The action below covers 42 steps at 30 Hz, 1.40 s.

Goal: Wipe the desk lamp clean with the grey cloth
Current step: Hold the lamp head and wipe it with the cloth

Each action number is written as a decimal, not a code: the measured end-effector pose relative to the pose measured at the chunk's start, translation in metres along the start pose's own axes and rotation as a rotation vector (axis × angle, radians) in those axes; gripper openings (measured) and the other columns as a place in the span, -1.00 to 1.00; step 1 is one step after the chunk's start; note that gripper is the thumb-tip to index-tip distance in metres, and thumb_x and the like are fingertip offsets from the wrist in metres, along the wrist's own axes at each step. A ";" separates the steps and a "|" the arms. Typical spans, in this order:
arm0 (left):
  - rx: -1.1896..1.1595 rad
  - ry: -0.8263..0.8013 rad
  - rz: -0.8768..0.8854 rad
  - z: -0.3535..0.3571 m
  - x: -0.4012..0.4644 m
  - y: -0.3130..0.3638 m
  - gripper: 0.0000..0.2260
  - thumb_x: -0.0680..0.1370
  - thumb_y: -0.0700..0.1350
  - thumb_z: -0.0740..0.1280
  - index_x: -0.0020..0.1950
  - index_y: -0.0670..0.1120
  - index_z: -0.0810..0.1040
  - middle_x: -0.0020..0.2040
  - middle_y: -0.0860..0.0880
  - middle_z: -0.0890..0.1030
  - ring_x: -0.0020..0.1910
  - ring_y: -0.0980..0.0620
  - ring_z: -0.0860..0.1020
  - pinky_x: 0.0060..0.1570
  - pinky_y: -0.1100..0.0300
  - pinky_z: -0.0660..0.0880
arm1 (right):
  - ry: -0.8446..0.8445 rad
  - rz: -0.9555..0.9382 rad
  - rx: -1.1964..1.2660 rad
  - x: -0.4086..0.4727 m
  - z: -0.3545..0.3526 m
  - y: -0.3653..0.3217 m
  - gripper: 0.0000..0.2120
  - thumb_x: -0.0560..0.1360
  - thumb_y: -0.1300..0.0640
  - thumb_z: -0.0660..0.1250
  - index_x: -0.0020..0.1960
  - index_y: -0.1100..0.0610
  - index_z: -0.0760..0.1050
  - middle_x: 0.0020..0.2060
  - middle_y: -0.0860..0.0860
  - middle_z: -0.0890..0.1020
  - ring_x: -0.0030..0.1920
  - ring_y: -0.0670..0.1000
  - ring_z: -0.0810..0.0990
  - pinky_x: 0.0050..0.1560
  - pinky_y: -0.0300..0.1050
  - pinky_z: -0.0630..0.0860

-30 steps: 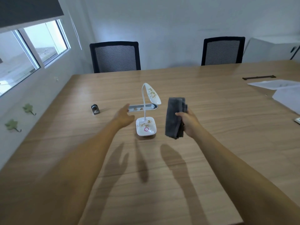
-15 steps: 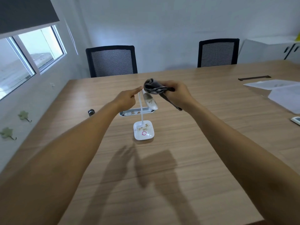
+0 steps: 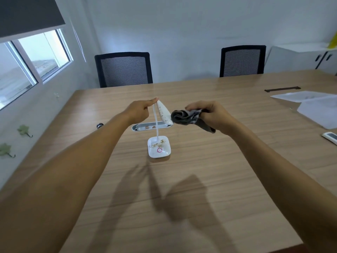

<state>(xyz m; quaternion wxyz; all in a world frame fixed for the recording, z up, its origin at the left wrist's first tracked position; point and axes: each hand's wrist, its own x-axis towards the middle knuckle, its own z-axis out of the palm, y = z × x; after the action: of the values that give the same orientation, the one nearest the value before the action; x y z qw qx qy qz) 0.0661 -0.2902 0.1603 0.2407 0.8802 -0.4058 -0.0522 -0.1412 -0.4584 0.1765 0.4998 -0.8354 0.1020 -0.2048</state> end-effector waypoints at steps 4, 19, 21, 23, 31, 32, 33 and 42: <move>0.022 -0.006 -0.006 0.000 0.000 0.001 -0.43 0.54 -0.30 0.02 0.43 0.24 0.25 0.49 -0.06 0.31 0.35 -0.12 0.41 0.23 0.20 0.35 | 0.089 0.006 0.022 0.021 0.006 -0.011 -0.62 0.45 0.48 0.17 0.11 0.21 0.61 -0.28 -0.08 0.70 -0.33 -0.33 0.62 -0.26 -0.51 0.50; 0.027 -0.033 0.015 0.001 0.002 0.000 -0.46 0.55 -0.27 0.06 0.44 0.22 0.24 0.46 -0.07 0.36 0.32 -0.14 0.43 0.22 0.18 0.36 | -0.114 -0.197 -0.311 0.028 0.021 -0.025 -0.56 0.34 0.55 0.19 0.00 0.17 0.67 -0.01 0.14 0.67 0.01 0.05 0.60 0.11 -0.11 0.51; 0.025 -0.052 0.019 0.000 0.001 -0.001 -0.51 0.59 -0.21 0.07 0.45 0.22 0.21 0.48 -0.07 0.33 0.39 -0.11 0.37 0.33 0.13 0.31 | -0.118 -0.138 -0.218 0.022 0.011 -0.022 -0.50 0.33 0.56 0.15 -0.09 0.06 0.65 -0.08 0.11 0.64 -0.05 0.03 0.59 0.01 -0.16 0.56; 0.007 -0.063 0.028 -0.002 0.000 -0.002 -0.56 0.61 -0.15 0.08 0.46 0.19 0.21 0.50 -0.03 0.30 0.46 -0.07 0.29 0.41 0.11 0.22 | -0.099 -0.065 -0.130 0.022 0.003 -0.020 -0.44 0.33 0.55 0.07 -0.21 -0.03 0.62 -0.13 0.13 0.63 -0.15 0.02 0.60 -0.17 -0.32 0.61; -0.009 -0.055 0.079 -0.006 0.001 -0.002 -0.63 0.61 0.08 0.08 0.41 0.09 0.35 0.42 0.01 0.44 0.39 -0.05 0.37 0.29 0.13 0.28 | 0.125 -0.158 -0.231 0.043 0.025 -0.041 -0.61 0.36 0.47 0.25 0.04 0.17 0.67 -0.13 -0.02 0.63 -0.05 -0.01 0.63 0.06 -0.07 0.59; -0.021 -0.048 0.077 -0.006 0.002 -0.002 -0.65 0.61 0.09 0.10 0.37 0.09 0.41 0.40 0.00 0.46 0.37 -0.07 0.39 0.26 0.11 0.30 | 0.103 -0.165 -0.264 0.045 0.029 -0.042 -0.60 0.36 0.48 0.25 0.04 0.16 0.67 -0.12 0.00 0.64 -0.02 0.05 0.63 0.08 0.00 0.59; -0.040 -0.041 0.073 -0.007 0.004 -0.003 -0.66 0.60 0.09 0.13 0.33 0.09 0.46 0.40 -0.01 0.46 0.38 -0.08 0.38 0.28 0.09 0.30 | 0.076 -0.166 -0.298 0.046 0.032 -0.042 -0.60 0.36 0.48 0.25 0.05 0.15 0.67 -0.10 0.05 0.66 0.00 0.08 0.63 0.09 0.02 0.59; -0.261 -0.068 0.022 -0.013 0.008 -0.001 -0.64 0.48 0.16 0.31 0.27 0.15 0.51 0.46 0.01 0.37 0.46 0.02 0.28 0.44 0.05 0.17 | -0.093 -0.298 -0.420 0.004 0.008 -0.019 -0.61 0.35 0.56 0.25 0.05 0.27 0.65 0.04 0.22 0.66 -0.01 0.05 0.60 -0.03 -0.40 0.45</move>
<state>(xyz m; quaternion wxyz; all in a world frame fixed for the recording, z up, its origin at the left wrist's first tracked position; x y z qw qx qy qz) 0.0755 -0.2904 0.1718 0.3397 0.8346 -0.4133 -0.1314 -0.1347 -0.4447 0.1905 0.2836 -0.9352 -0.0051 -0.2120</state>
